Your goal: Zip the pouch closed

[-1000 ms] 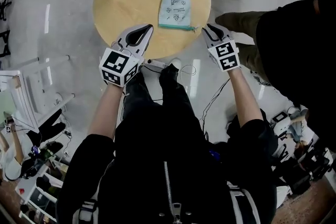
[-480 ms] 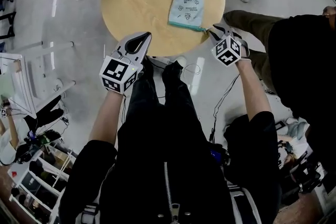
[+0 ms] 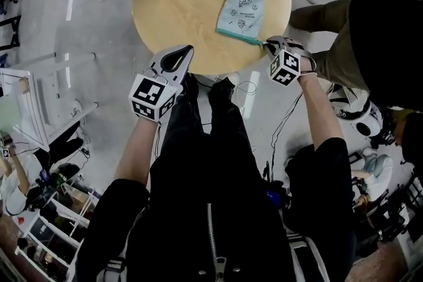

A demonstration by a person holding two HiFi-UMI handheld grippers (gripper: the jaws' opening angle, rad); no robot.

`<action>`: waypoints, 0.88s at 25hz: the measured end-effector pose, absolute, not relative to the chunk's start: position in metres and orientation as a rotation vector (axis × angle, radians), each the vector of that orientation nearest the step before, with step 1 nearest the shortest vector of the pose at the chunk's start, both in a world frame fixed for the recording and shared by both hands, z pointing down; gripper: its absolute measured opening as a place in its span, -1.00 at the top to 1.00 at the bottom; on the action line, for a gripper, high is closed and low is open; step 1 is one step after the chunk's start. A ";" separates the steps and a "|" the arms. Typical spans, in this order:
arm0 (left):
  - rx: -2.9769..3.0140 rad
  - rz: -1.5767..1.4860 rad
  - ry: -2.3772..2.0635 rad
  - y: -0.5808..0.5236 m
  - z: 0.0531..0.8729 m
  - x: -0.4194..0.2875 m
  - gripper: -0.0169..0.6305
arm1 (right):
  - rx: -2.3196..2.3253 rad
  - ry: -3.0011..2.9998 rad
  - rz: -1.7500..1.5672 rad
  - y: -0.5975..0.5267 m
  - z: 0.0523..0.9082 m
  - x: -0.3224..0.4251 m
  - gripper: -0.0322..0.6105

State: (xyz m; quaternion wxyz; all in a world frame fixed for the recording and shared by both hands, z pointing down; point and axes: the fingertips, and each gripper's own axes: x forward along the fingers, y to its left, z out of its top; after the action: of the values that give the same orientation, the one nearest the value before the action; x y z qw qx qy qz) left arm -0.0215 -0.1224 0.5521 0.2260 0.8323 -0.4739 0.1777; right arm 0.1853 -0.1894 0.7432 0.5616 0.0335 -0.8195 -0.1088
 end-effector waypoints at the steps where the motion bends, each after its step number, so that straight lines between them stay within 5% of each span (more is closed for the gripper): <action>1: 2.296 0.490 -1.300 -0.123 0.553 -0.024 0.95 | 0.079 -1.933 -0.237 -0.186 0.743 0.182 0.82; 22: 2.419 0.422 -1.265 -0.137 0.514 -0.061 0.95 | 0.316 -2.172 0.205 -0.167 0.626 0.093 0.86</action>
State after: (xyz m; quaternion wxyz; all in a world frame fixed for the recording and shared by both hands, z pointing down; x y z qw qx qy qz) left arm -0.0615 -0.1372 0.5136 0.1884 0.8600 -0.4498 0.1499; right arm 0.0930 -0.1668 0.6265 0.4519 0.1278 -0.8790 0.0828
